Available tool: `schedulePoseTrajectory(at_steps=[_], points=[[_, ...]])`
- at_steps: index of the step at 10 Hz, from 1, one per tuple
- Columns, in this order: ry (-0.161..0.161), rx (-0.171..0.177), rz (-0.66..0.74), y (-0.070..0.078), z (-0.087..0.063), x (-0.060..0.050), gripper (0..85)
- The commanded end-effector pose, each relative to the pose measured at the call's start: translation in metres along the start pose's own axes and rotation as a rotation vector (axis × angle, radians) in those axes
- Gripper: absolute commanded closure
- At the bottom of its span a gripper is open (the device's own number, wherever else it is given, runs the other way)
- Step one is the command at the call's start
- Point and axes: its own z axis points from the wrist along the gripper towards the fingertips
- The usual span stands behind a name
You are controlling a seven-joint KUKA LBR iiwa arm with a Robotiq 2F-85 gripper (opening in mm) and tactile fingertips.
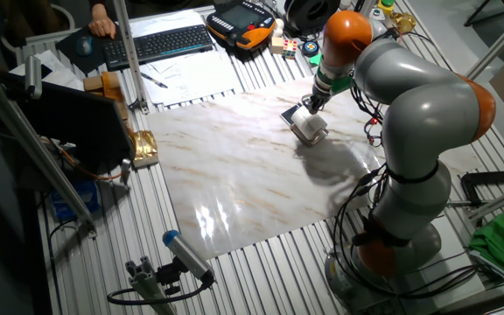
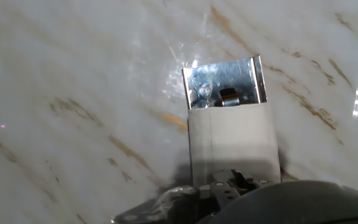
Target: Take the roll of paper down from the shelf
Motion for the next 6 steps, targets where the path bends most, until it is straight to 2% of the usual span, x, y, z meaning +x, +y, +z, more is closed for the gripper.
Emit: schedulePoseTrajectory(at_steps=[1, 4, 6], points=[[0.0, -0.002, -0.003, -0.002, 0.003, -0.001, 84.3], [-0.005, -0.01, -0.024, -0.013, 0.018, -0.005, 84.3], [-0.004, -0.018, -0.04, -0.02, 0.02, -0.009, 84.3]])
